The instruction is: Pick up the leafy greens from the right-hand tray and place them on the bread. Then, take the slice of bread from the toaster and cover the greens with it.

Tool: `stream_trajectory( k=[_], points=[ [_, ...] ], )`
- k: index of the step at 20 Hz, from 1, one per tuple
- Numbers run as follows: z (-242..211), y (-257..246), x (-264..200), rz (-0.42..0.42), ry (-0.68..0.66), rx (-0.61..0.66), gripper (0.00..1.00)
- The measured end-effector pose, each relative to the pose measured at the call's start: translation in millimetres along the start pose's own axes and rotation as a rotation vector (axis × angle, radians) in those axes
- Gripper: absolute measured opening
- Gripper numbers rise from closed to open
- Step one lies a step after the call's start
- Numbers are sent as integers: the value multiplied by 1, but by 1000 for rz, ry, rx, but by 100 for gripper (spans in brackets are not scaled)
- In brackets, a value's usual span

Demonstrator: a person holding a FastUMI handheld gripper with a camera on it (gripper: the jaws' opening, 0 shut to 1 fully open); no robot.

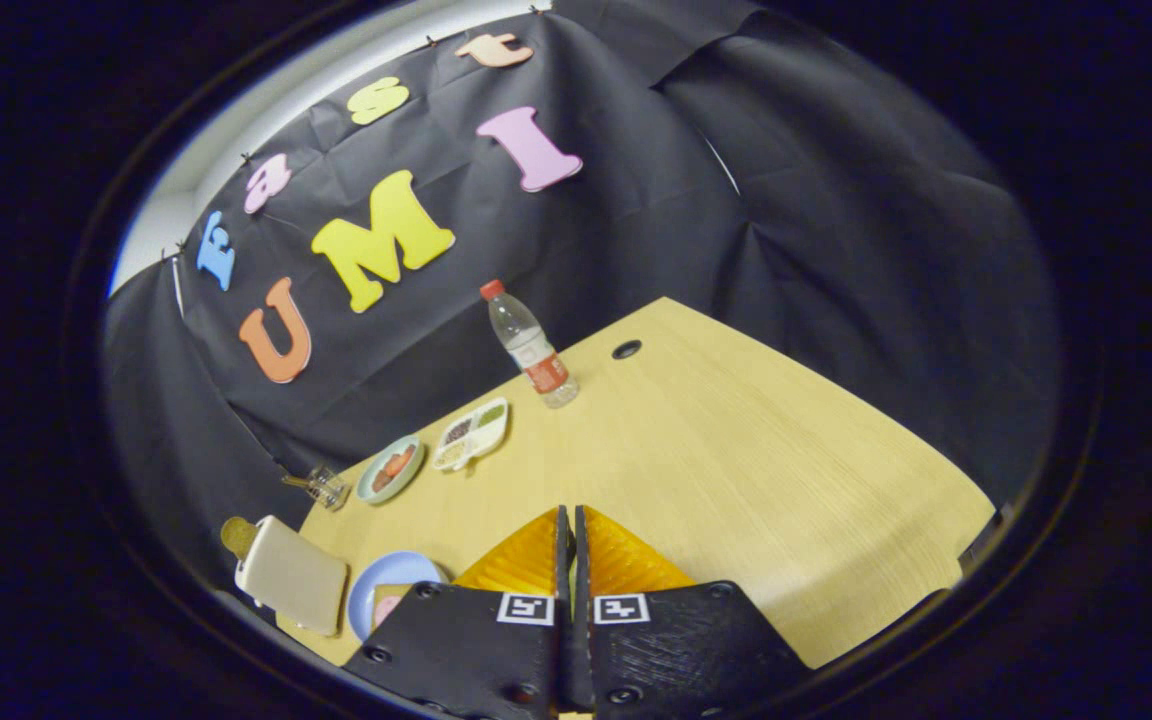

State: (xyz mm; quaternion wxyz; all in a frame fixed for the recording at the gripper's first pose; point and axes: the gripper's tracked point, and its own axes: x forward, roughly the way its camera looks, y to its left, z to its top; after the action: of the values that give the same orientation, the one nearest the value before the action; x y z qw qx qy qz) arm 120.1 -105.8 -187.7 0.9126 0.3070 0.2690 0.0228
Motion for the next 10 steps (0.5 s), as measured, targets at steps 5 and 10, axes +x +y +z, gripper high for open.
stream_trajectory(
  k=[5,10],
  points=[
    [13,41,-19,31,-51,-42,0],
    [20,101,-38,86,-89,-67,0]
  ],
)
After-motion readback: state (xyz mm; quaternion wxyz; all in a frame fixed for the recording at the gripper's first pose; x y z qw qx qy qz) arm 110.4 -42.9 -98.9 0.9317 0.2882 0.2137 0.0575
